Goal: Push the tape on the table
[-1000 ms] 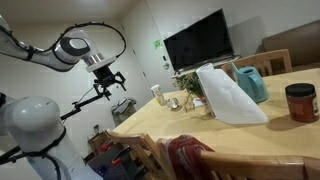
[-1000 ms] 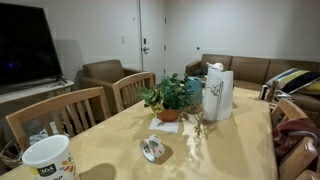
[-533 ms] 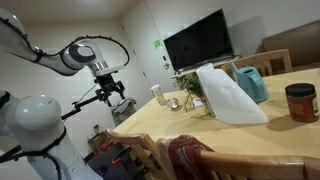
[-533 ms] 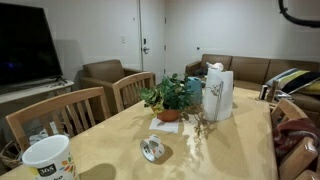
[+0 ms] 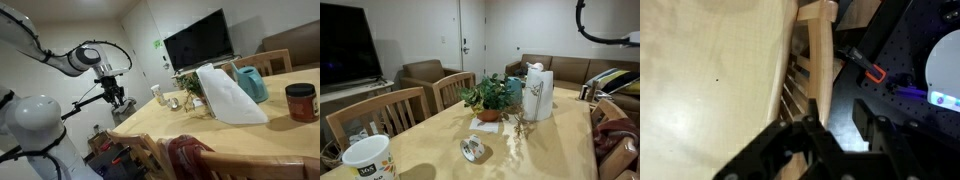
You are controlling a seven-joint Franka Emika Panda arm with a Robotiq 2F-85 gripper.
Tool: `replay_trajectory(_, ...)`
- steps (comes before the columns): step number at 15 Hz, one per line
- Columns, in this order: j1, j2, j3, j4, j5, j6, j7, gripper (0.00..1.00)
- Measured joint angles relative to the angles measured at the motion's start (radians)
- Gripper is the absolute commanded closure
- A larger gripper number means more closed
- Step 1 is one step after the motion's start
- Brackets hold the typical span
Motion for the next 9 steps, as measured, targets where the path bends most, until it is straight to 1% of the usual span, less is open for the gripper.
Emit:
replay_trajectory(1,0.000,0.000,0.000,0.000,0.000,0.000,0.000,0.57)
replay_trajectory(2,0.000,0.000,0.001,0.000,0.000,0.000,0.000,0.82)
replay_trajectory(3,0.000,0.000,0.001,0.000,0.000,0.000,0.000,0.84)
replay_trajectory(5,-0.019,0.004,0.024,-0.003,0.001,-0.002,0.000,0.99)
replay_trajectory(7,-0.038,0.023,0.045,-0.004,0.010,0.004,0.000,1.00)
replay_trajectory(9,-0.050,0.057,0.054,0.001,0.032,0.034,0.000,1.00)
